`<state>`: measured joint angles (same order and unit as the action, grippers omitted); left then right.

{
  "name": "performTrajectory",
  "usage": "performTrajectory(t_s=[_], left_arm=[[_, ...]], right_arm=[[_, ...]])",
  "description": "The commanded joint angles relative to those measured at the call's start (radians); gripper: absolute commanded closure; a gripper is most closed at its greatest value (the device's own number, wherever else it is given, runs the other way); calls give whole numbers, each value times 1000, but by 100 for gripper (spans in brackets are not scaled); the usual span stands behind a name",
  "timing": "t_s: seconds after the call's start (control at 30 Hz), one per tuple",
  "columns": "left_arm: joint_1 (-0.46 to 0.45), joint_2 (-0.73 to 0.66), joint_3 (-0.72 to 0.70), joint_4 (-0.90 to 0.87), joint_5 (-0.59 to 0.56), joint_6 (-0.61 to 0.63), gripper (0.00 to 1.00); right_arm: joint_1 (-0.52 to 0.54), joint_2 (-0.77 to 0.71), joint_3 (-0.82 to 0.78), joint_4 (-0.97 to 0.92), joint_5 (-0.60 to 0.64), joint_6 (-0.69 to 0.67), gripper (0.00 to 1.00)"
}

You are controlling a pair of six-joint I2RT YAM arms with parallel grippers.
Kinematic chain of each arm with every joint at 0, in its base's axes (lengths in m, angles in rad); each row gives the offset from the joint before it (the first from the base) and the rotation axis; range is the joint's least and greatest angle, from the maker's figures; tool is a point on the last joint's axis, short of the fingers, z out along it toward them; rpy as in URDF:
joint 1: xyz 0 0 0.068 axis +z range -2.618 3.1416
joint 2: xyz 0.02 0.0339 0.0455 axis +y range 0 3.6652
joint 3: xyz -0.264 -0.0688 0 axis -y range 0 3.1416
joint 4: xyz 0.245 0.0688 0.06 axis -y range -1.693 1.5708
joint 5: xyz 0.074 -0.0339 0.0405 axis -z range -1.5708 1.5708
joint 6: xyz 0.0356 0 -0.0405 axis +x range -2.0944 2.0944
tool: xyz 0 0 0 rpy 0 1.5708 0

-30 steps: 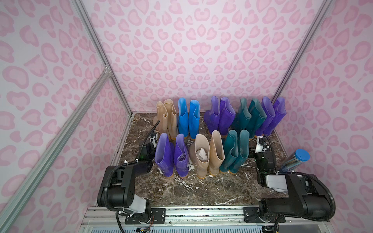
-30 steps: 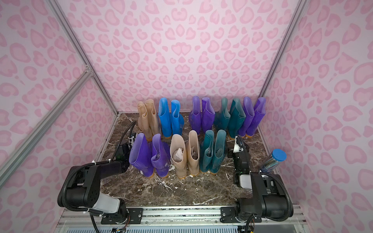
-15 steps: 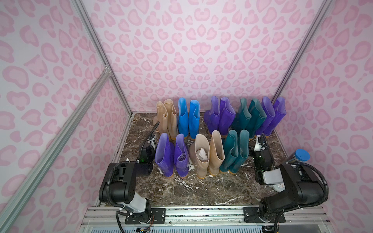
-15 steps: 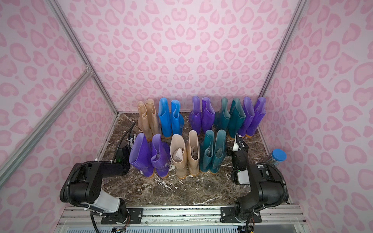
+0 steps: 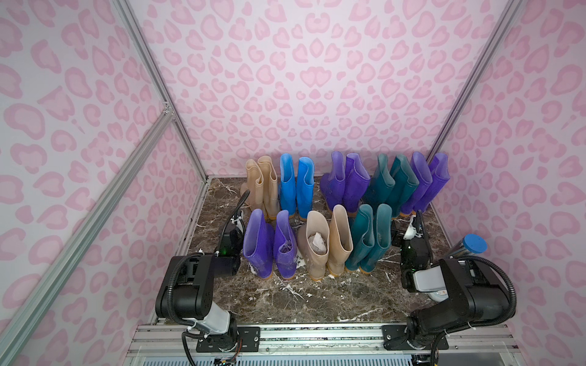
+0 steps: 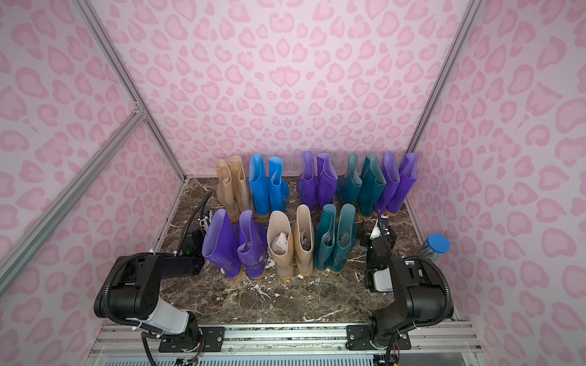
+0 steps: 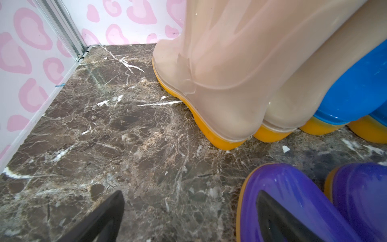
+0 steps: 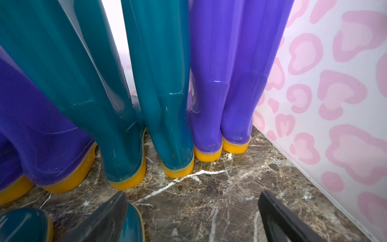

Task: Match and arrange rain boots in pairs
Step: Reset both arms

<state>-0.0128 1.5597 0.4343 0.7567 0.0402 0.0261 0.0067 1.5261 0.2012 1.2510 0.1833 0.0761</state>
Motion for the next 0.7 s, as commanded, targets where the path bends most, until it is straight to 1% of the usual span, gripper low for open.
performTrajectory(t_s=[0.0, 0.17, 0.67], left_arm=[[-2, 0, 7, 34, -17, 5, 1], [-6, 0, 7, 34, -23, 6, 1], [-10, 0, 7, 32, -30, 8, 1]], right_arm=[[4, 3, 0, 49, 21, 5, 0], [29, 8, 9, 41, 51, -16, 0], [28, 8, 9, 42, 51, -16, 0]])
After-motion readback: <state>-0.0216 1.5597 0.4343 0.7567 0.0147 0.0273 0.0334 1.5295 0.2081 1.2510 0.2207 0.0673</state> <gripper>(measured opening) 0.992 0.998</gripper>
